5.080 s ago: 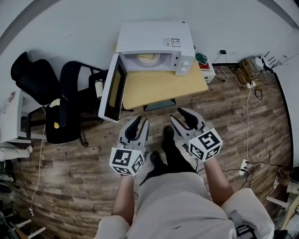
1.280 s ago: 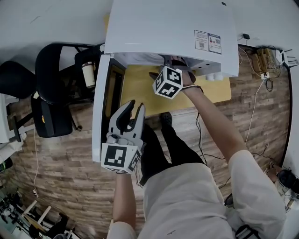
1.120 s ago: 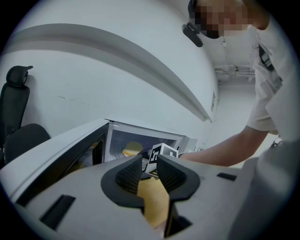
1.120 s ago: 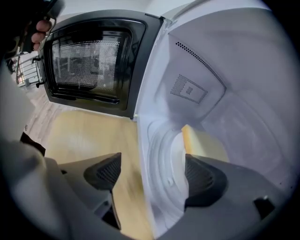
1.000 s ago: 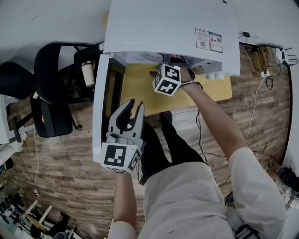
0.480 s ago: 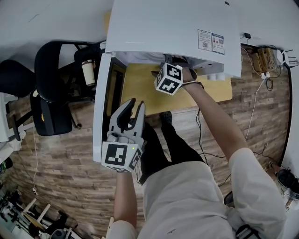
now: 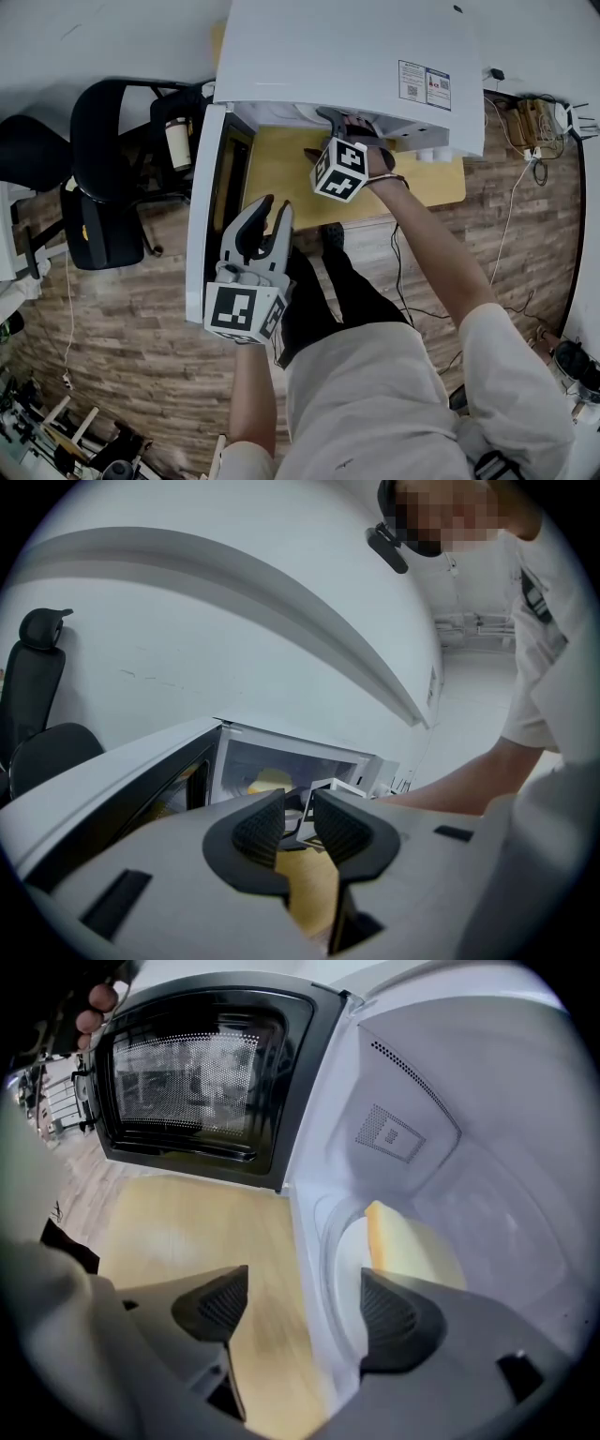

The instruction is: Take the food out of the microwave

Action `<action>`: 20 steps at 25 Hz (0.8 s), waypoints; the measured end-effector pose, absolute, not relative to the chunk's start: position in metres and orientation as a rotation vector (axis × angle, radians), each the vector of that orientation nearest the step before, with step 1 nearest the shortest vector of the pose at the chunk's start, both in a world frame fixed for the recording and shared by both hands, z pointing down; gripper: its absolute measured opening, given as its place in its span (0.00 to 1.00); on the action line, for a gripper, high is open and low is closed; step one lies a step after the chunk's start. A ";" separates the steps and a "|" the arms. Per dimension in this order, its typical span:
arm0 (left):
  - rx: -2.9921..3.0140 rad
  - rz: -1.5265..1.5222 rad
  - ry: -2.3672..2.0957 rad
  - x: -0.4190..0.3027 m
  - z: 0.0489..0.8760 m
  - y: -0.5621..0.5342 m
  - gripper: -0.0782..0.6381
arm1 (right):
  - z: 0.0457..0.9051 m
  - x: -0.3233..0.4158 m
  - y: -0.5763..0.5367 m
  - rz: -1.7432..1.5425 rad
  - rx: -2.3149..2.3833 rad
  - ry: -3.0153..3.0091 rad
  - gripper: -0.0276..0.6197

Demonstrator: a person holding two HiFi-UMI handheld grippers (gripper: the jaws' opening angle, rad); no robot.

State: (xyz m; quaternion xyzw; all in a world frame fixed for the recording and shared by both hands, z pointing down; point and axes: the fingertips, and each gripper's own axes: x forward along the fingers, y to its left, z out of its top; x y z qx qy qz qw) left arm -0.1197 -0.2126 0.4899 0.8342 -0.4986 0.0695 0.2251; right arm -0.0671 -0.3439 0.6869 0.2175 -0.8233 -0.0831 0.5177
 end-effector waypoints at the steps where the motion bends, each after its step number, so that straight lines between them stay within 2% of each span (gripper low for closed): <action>1: 2.299 0.188 -1.376 -0.120 0.489 -0.213 0.23 | 0.686 -0.067 -0.342 -0.202 0.527 -1.975 0.61; 20: 2.307 0.182 -1.367 -0.109 0.485 -0.202 0.23 | 0.681 -0.053 -0.327 -0.276 0.572 -1.927 0.43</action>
